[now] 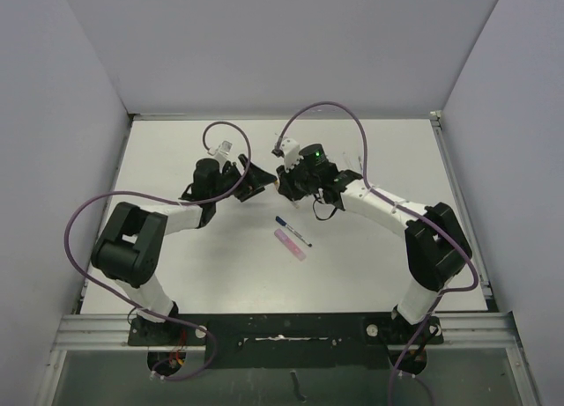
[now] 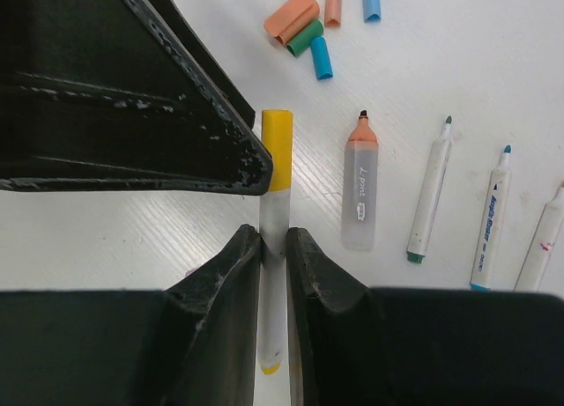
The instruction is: Open the pen caps
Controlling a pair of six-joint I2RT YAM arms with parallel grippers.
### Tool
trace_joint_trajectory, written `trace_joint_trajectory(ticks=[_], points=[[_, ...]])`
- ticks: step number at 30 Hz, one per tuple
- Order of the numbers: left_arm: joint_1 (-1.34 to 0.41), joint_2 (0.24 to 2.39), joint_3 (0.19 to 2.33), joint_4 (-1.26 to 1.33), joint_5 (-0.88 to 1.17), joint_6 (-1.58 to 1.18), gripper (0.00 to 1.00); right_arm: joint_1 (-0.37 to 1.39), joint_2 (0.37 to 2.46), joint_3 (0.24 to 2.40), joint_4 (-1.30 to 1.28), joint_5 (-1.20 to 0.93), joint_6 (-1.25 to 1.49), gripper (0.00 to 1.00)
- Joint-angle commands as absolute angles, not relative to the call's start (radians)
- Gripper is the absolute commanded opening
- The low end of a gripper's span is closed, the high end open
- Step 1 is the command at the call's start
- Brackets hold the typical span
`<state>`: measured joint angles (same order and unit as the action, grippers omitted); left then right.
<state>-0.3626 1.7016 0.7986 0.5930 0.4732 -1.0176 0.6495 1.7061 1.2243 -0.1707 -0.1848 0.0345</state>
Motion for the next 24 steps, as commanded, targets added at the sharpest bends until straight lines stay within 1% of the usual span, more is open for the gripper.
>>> trace_joint_trajectory(ticks=[1, 3, 6, 13, 21, 24], points=[[-0.374, 1.736, 0.841, 0.699, 0.493, -1.034, 0.72, 0.654, 1.674, 1.276, -0.100, -0.236, 0.054, 0.05], [-0.376, 1.745, 0.841, 0.719, 0.497, -1.045, 0.66, 0.655, 1.674, 1.276, -0.091, -0.249, 0.059, 0.05], [-0.376, 1.752, 0.837, 0.747, 0.492, -1.058, 0.61, 0.656, 1.680, 1.280, -0.083, -0.269, 0.066, 0.04], [-0.377, 1.750, 0.825, 0.787, 0.480, -1.078, 0.57, 0.674, 1.703, 1.295, -0.077, -0.285, 0.072, 0.03], [-0.377, 1.741, 0.811, 0.813, 0.481, -1.091, 0.45, 0.685, 1.723, 1.304, -0.072, -0.287, 0.077, 0.02], [-0.377, 1.737, 0.804, 0.819, 0.479, -1.091, 0.42, 0.687, 1.729, 1.308, -0.076, -0.287, 0.077, 0.02]])
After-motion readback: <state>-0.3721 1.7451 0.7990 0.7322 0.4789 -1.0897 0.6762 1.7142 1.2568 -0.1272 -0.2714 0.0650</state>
